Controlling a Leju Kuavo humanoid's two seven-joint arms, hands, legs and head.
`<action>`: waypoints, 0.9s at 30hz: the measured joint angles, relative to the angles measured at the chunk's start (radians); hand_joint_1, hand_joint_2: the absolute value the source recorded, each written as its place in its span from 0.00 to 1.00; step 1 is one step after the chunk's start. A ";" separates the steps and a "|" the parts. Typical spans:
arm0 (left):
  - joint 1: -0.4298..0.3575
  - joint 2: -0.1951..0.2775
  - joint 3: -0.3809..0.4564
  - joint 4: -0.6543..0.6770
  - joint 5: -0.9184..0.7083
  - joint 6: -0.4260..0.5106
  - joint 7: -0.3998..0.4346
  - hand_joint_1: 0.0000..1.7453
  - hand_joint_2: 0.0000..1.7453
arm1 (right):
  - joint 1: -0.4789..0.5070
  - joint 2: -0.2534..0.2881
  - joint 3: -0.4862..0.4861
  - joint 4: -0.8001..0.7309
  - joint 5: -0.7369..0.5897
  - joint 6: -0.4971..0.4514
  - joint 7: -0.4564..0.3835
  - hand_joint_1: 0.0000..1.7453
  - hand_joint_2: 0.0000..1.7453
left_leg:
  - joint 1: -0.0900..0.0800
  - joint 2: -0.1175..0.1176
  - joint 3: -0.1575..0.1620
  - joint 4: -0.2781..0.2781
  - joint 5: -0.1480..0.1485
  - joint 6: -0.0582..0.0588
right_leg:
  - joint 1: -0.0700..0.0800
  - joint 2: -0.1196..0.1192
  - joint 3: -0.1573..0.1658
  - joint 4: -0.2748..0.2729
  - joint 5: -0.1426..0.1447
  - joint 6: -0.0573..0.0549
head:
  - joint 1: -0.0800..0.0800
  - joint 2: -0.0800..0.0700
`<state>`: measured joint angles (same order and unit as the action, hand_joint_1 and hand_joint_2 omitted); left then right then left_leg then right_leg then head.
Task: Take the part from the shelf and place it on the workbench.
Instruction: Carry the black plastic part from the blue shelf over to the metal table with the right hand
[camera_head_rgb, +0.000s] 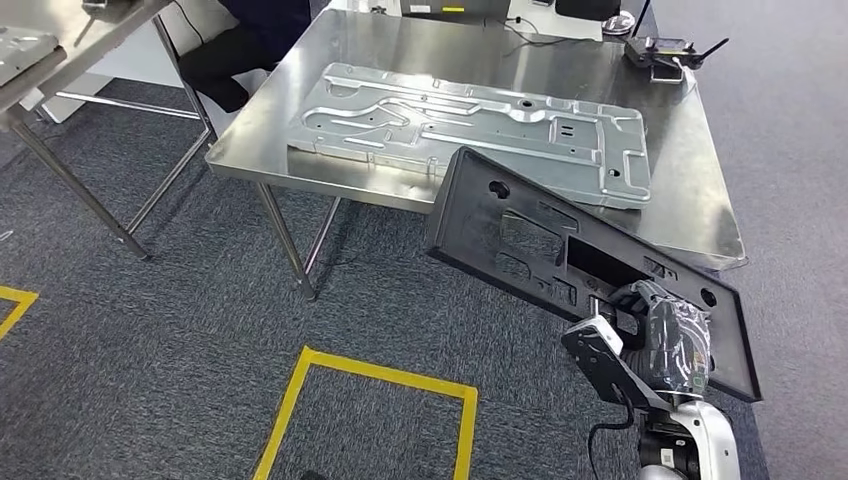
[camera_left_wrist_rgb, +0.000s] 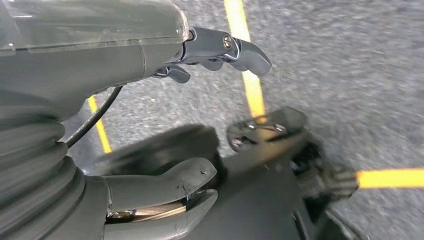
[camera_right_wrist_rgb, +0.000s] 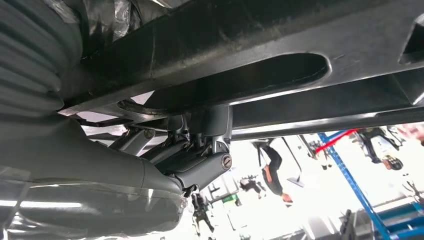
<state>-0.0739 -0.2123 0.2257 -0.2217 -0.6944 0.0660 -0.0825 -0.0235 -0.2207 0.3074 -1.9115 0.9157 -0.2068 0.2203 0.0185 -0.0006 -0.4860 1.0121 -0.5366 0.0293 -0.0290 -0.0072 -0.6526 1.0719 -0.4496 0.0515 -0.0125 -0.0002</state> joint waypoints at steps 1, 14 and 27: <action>-0.002 0.000 -0.001 0.000 -0.001 0.000 0.000 0.00 1.00 | -0.005 -0.002 0.000 0.006 0.004 0.004 0.002 1.00 1.00 | 0.000 0.000 0.005 -0.001 -0.008 -0.008 | 0.004 -0.002 0.003 -0.021 0.015 -0.007 | 0.001 0.000; -0.010 0.008 -0.017 0.001 -0.010 -0.009 -0.009 0.00 1.00 | -0.124 -0.042 0.001 0.084 0.120 0.144 0.033 1.00 1.00 | -0.012 0.001 -0.174 0.134 0.035 -0.005 | 0.027 0.009 0.120 -0.035 -0.075 -0.068 | 0.001 0.000; -0.019 0.013 -0.026 0.002 -0.039 -0.023 -0.018 0.00 1.00 | -0.275 -0.042 0.161 0.116 0.149 0.289 -0.066 1.00 1.00 | -0.012 -0.008 -0.060 -0.002 0.060 0.025 | 0.005 0.008 -0.026 0.182 -0.132 -0.009 | 0.005 0.000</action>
<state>-0.0934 -0.1995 0.1994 -0.2201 -0.7332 0.0430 -0.1000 -0.2986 -0.2627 0.4686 -1.7958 1.0651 0.0821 0.1541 0.0067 -0.0081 -0.5463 1.0098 -0.4763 0.0544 -0.0239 0.0013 -0.6791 1.2538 -0.5815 0.0424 -0.0072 -0.0002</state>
